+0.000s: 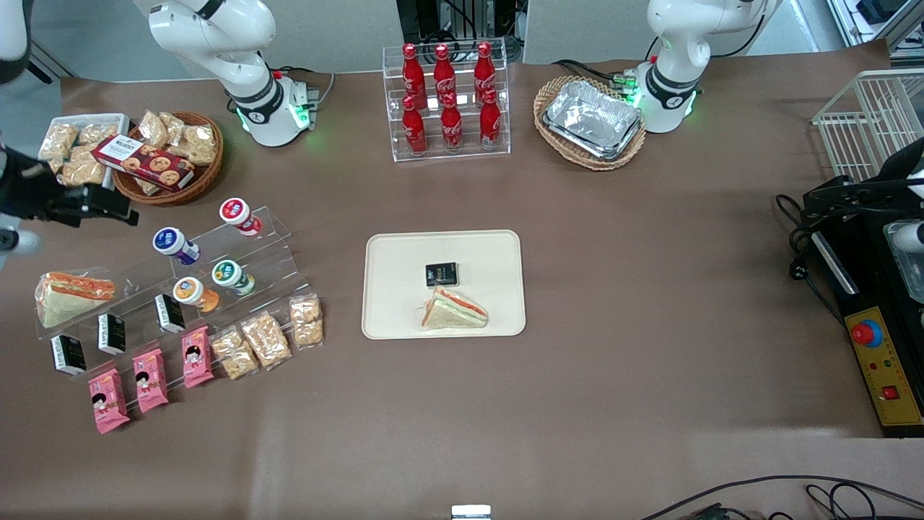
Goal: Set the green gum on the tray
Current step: 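Move the right gripper over the green-labelled tub on the acrylic rack, then lower the right gripper and close it on the green-labelled tub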
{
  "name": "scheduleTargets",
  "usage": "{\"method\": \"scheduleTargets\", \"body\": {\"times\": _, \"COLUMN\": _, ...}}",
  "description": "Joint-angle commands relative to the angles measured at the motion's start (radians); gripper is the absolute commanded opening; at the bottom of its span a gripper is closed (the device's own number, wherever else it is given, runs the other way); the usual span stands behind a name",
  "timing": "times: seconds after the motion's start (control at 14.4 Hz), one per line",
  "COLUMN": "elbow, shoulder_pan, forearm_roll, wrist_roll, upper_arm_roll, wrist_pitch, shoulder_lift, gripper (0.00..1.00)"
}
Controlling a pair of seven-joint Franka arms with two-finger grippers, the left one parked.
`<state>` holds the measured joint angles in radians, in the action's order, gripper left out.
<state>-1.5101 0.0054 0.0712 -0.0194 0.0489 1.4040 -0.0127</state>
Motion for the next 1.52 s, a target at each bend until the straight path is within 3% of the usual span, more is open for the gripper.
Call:
{"method": "scheduleTargets", "body": {"times": 0.0, "elbow": -0.141, "shoulder_pan": 0.004, "forearm_roll": -0.002, "wrist_roll": -0.010, "upper_arm_roll": -0.010, "wrist_pitch": 0.065, "shoulder_lift": 0.092, "gripper": 1.00}}
{"method": "scheduleTargets", "body": {"times": 0.14, "elbow": -0.275, "shoulder_pan": 0.005, "forearm_roll": -0.010, "wrist_roll": -0.010, "upper_arm_roll": -0.012, "wrist_pitch": 0.176, "shoulder_lift": 0.149, "gripper": 1.00}}
{"method": "scheduleTargets", "body": {"times": 0.55, "elbow": -0.493, "shoulder_pan": 0.031, "forearm_roll": -0.037, "wrist_roll": -0.010, "upper_arm_roll": -0.012, "wrist_pitch": 0.400, "shoulder_lift": 0.136, "gripper": 1.00}}
{"method": "scheduleTargets", "body": {"times": 0.83, "elbow": -0.525, "shoulder_pan": 0.031, "forearm_roll": -0.051, "wrist_roll": -0.010, "upper_arm_roll": -0.012, "wrist_pitch": 0.473, "shoulder_lift": 0.053, "gripper": 1.00}}
{"method": "scheduleTargets", "body": {"times": 1.18, "elbow": -0.671, "shoulder_pan": 0.048, "forearm_roll": -0.051, "wrist_roll": -0.010, "upper_arm_roll": -0.011, "wrist_pitch": 0.683, "shoulder_lift": 0.039, "gripper": 1.00}}
{"method": "scheduleTargets", "body": {"times": 1.45, "elbow": -0.683, "shoulder_pan": 0.047, "forearm_roll": -0.051, "wrist_roll": -0.010, "upper_arm_roll": -0.011, "wrist_pitch": 0.727, "shoulder_lift": -0.013, "gripper": 1.00}}
